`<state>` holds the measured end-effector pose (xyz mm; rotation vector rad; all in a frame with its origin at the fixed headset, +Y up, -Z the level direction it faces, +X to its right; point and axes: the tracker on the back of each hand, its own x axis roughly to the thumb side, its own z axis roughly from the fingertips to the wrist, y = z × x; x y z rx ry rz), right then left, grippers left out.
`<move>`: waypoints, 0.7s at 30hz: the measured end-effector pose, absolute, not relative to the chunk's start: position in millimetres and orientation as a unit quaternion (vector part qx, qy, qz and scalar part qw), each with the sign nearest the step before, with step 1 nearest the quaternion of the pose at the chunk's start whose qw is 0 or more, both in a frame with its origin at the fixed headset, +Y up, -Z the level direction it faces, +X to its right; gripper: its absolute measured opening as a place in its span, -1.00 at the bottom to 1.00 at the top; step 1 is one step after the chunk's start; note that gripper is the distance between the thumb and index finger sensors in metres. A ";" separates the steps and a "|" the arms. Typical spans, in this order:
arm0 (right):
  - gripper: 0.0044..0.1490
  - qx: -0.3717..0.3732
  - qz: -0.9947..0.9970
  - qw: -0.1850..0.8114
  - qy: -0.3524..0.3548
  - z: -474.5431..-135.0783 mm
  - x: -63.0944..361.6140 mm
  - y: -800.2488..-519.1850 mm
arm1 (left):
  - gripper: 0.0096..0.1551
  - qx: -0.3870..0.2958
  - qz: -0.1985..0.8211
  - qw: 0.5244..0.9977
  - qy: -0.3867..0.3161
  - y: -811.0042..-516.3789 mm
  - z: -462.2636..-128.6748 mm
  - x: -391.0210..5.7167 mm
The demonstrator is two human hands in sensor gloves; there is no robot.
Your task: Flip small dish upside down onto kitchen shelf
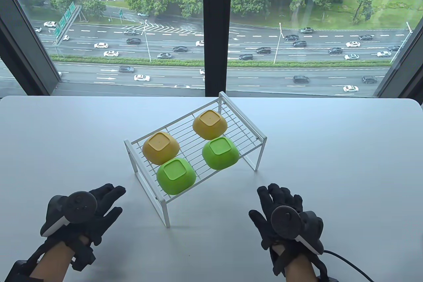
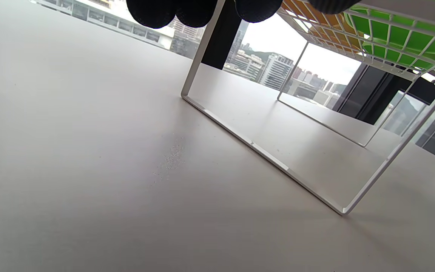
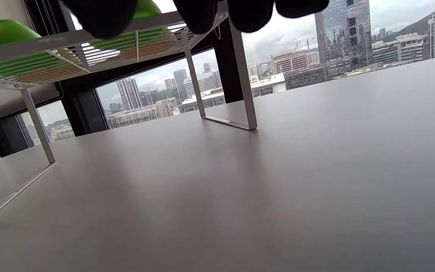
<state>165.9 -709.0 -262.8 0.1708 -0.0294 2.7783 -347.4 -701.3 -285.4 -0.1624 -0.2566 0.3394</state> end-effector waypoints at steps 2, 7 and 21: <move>0.00 0.055 0.980 0.192 0.014 -264.0 168.5 -713.0 | -0.19 -0.082 0.166 0.975 -0.122 -703.0 -285.8 -348.3; 0.02 0.053 0.979 0.193 0.043 -263.4 168.0 -715.7 | -0.19 -0.084 0.164 0.976 -0.113 -704.5 -286.8 -348.2; 0.10 0.032 0.969 0.226 0.090 -266.8 170.2 -727.7 | -0.12 -0.045 0.148 0.981 -0.115 -700.3 -288.2 -350.4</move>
